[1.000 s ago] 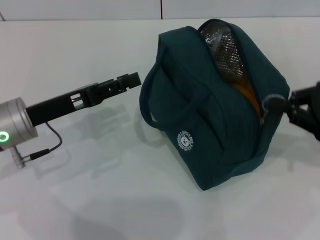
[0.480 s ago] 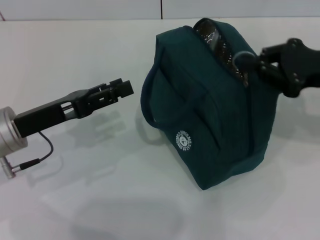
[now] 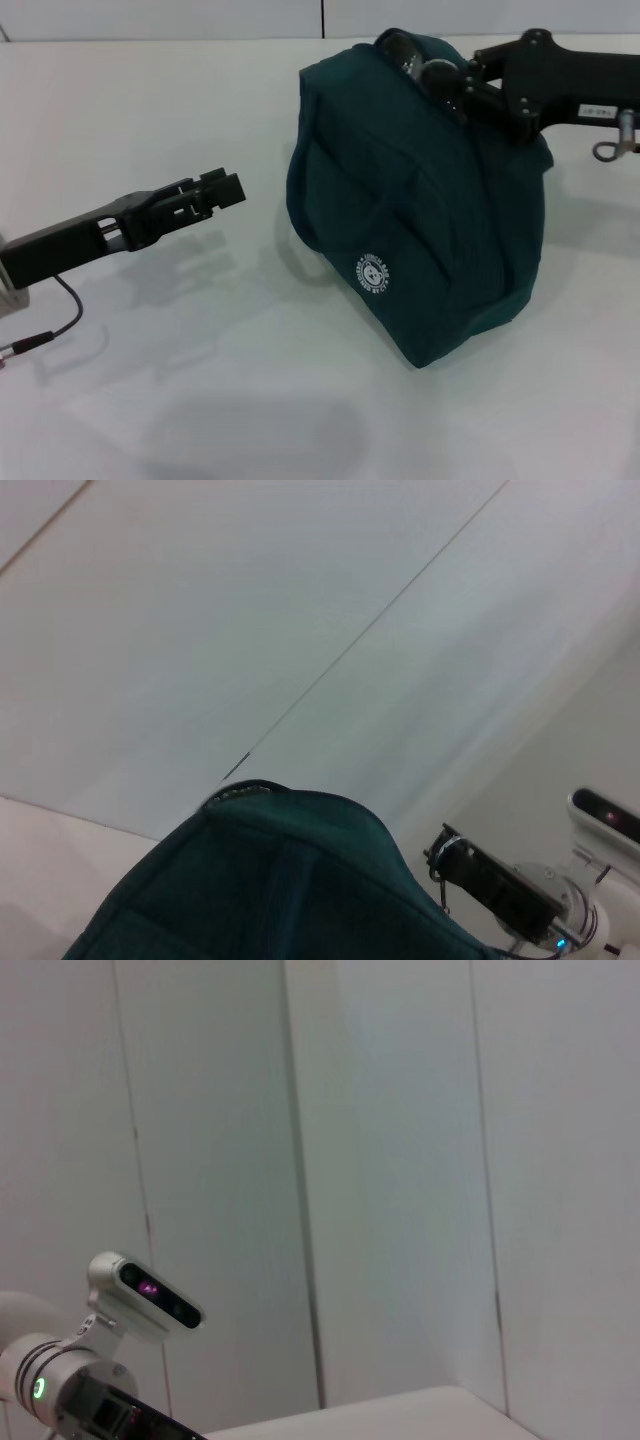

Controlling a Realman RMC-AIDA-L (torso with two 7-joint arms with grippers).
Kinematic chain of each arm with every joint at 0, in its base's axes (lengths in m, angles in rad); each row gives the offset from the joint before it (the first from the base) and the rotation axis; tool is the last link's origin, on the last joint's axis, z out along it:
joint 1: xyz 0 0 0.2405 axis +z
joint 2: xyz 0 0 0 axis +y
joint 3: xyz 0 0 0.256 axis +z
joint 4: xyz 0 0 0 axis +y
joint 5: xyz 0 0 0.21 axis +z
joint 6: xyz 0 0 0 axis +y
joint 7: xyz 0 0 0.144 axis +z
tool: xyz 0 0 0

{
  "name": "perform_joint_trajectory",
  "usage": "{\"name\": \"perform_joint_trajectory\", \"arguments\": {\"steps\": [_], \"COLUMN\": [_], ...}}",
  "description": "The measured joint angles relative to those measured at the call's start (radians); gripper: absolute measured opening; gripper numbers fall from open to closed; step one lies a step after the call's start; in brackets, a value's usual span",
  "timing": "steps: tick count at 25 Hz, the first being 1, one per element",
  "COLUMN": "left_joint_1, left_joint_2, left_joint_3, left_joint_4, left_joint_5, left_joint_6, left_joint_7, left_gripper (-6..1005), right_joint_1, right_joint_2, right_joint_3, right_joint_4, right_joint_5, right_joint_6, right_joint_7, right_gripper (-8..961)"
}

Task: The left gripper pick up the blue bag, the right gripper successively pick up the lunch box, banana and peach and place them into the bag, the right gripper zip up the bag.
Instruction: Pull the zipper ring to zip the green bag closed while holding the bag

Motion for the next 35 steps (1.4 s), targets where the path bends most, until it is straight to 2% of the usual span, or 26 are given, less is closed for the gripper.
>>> {"name": "perform_joint_trajectory", "arguments": {"steps": [3, 12, 19, 25, 29, 34, 35], "left_joint_1": [0.000, 0.007, 0.017, 0.058, 0.063, 0.058, 0.058], "left_joint_2": [0.011, 0.025, 0.041, 0.042, 0.031, 0.022, 0.020], "left_joint_3": [-0.001, -0.026, -0.025, -0.018, -0.016, -0.019, -0.021], "left_joint_4": [0.000, 0.000, 0.026, 0.099, 0.135, 0.133, 0.133], "left_joint_5": [-0.002, -0.004, 0.001, 0.031, 0.108, 0.131, 0.131], "left_joint_6": [0.002, 0.002, 0.009, 0.069, 0.119, 0.120, 0.116], "left_joint_7": [-0.001, -0.005, -0.036, -0.034, -0.022, -0.020, -0.020], "left_gripper": [749, 749, 750, 750, 750, 749, 749], "right_joint_1": [0.018, 0.061, 0.060, 0.062, 0.062, 0.087, 0.106], "right_joint_2": [0.001, 0.002, 0.004, 0.005, 0.007, 0.007, 0.007], "right_joint_3": [-0.039, -0.220, -0.281, -0.309, -0.315, -0.366, -0.405], "right_joint_4": [0.006, 0.027, 0.038, 0.062, 0.064, 0.075, 0.078], "right_joint_5": [0.028, 0.186, 0.247, 0.274, 0.278, 0.324, 0.359], "right_joint_6": [0.013, 0.069, 0.075, 0.079, 0.080, 0.085, 0.098], "right_joint_7": [-0.005, -0.036, -0.051, -0.064, -0.066, -0.085, -0.092], "right_gripper": [44, 47, 50, 52, 54, 55, 56]}}
